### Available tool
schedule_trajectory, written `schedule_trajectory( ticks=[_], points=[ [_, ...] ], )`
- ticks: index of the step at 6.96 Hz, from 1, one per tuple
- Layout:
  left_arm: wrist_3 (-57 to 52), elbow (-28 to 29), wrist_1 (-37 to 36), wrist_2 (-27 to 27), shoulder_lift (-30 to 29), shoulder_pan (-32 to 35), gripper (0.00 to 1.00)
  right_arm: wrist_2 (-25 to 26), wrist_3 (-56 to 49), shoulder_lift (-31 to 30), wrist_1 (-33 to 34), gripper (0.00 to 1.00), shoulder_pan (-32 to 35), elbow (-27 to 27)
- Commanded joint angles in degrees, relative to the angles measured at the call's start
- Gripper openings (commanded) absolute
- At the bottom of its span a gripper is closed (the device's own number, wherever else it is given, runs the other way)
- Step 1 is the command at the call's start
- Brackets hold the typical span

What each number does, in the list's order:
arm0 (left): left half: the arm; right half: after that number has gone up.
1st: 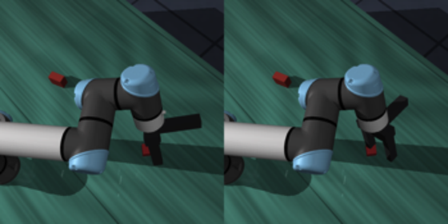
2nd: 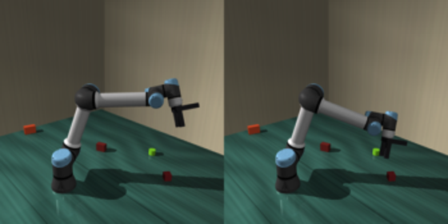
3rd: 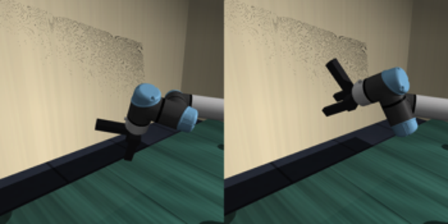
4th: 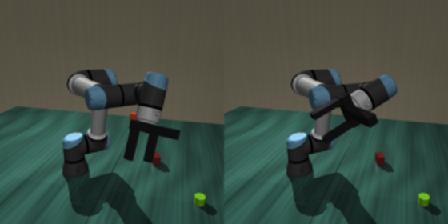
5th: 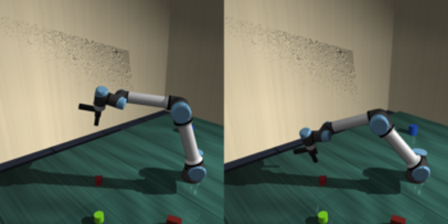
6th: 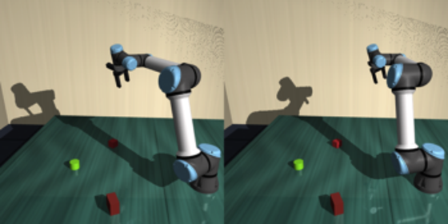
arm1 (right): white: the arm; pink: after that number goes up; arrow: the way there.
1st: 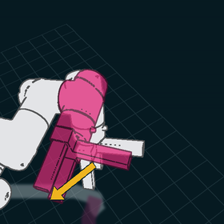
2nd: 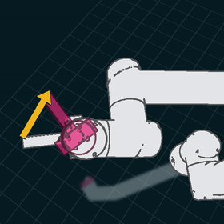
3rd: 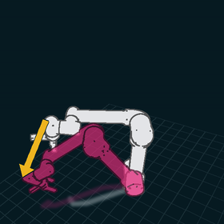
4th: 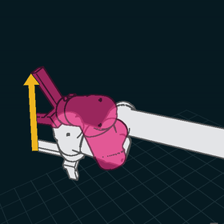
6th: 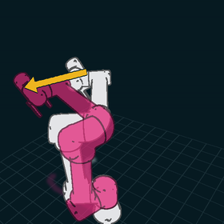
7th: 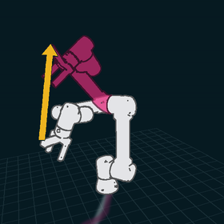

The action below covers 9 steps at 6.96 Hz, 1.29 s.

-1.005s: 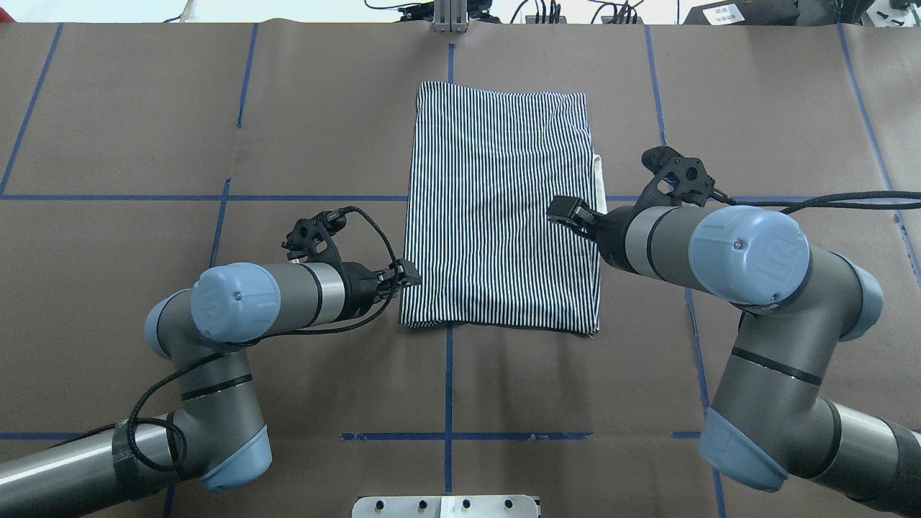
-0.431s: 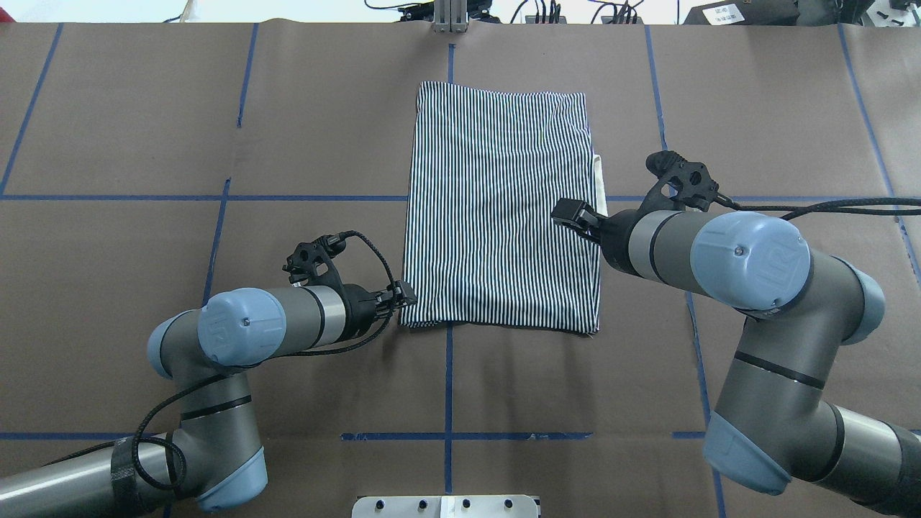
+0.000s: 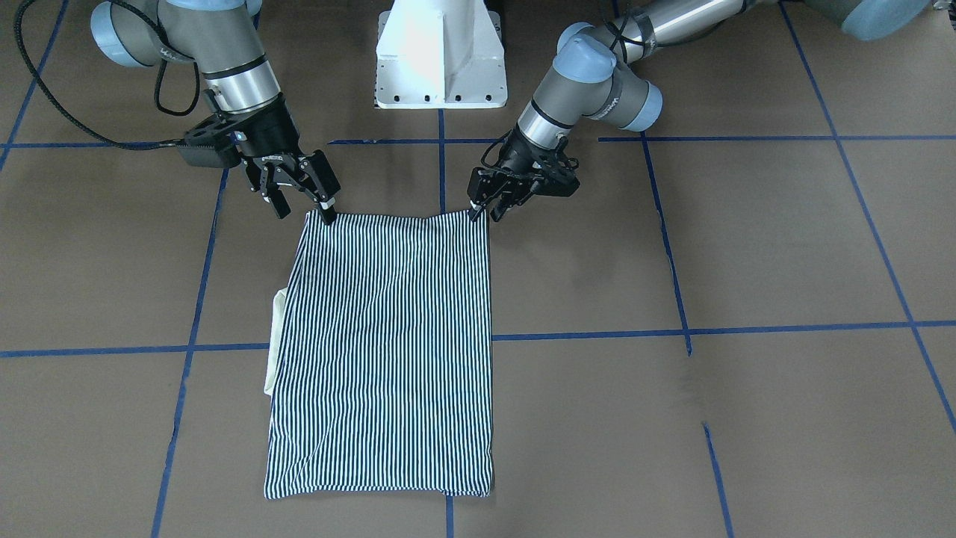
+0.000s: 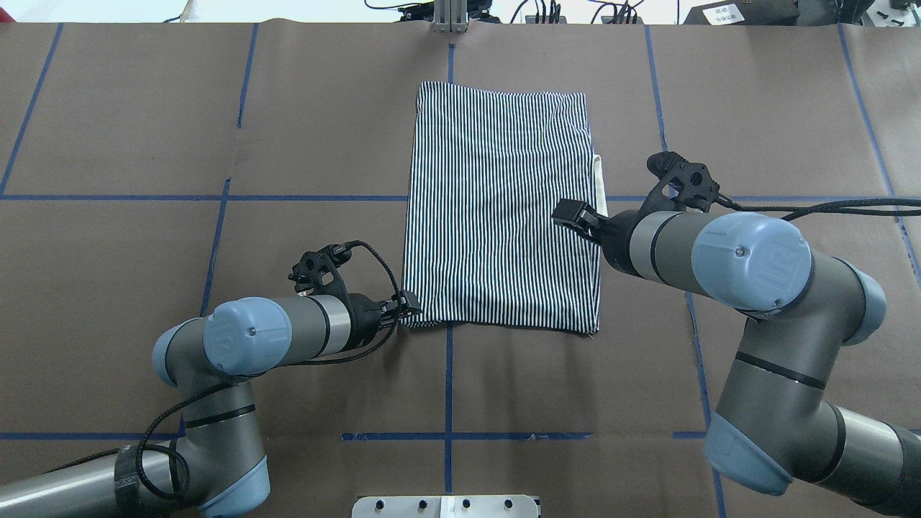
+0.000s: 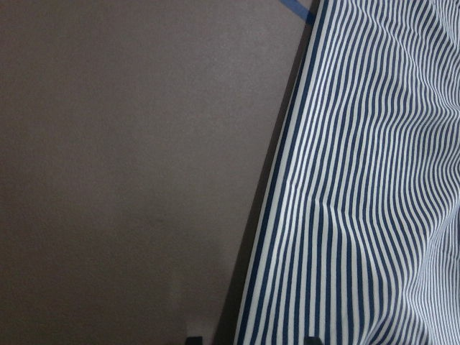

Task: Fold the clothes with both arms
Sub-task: 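Grasp the near corners of the striped shirt with both grippers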

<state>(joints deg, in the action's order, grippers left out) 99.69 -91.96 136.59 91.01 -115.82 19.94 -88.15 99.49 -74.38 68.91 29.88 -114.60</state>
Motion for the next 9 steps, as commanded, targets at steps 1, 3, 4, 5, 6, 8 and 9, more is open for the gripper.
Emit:
schedule_trajectory(
  ticks=[1, 3, 4, 5, 6, 8, 9],
  points=[
    [0.07, 0.03, -0.01, 0.05, -0.45, -0.34, 0.56, 0.17, 0.00, -0.06, 0.00, 1.00, 0.00, -0.01],
    [0.07, 0.03, -0.01, 0.05, -0.28, -0.34, 0.48, 0.35, 0.00, -0.06, 0.00, 1.00, 0.00, -0.01],
    [-0.02, 0.29, -0.01, 0.05, -0.37, -0.34, 0.48, 0.35, 0.00, -0.06, 0.00, 1.00, 0.00, -0.01],
    [-0.02, 0.29, -0.01, 0.05, -0.54, -0.34, 0.48, 0.35, 0.00, -0.06, 0.00, 1.00, 0.00, -0.01],
    [-0.02, 0.29, -0.01, 0.05, -0.46, -0.34, 0.47, 0.35, 0.00, -0.06, 0.00, 1.00, 0.00, -0.01],
    [-0.11, 0.38, 0.08, 0.05, -0.46, -0.34, 0.31, 0.35, 0.00, -0.06, 0.00, 1.00, 0.00, -0.01],
    [-0.20, 0.38, 0.25, 0.13, -0.37, -0.34, 0.12, 0.35, 0.00, -0.06, 0.00, 1.00, 0.00, -0.01]
  ],
)
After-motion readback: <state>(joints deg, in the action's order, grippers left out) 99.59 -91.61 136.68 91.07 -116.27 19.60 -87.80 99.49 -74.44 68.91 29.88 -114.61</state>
